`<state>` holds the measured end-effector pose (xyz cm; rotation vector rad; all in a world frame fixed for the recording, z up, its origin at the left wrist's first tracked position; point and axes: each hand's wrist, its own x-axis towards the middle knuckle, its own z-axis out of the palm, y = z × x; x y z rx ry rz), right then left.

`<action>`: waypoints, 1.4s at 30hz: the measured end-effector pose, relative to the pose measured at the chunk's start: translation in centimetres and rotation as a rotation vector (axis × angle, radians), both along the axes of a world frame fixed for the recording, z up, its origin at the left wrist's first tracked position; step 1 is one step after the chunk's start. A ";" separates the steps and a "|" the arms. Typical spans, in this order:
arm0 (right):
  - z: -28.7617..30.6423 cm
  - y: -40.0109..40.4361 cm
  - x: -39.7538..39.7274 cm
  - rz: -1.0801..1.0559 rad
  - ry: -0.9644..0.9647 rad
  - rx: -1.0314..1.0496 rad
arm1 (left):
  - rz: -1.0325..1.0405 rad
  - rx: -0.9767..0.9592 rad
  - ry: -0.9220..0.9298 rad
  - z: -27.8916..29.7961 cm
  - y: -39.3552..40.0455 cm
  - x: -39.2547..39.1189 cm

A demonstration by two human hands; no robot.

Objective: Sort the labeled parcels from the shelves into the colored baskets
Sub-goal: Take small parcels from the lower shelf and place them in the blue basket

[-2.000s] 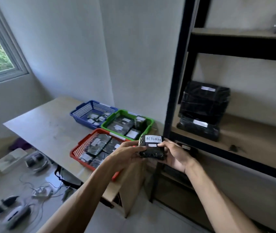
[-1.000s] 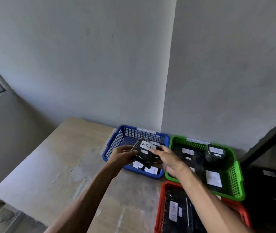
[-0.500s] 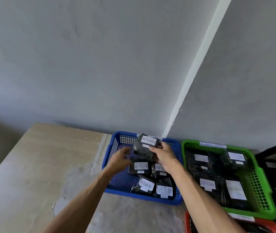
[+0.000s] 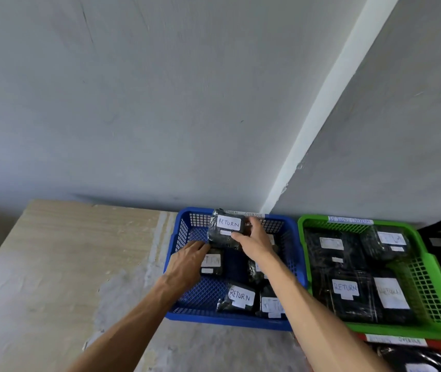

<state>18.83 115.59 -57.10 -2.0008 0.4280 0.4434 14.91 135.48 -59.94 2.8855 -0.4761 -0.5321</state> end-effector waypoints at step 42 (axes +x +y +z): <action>-2.6 2.8 -0.1 0.395 0.018 -0.173 | -0.056 -0.046 -0.028 -1.1 1.3 -3.3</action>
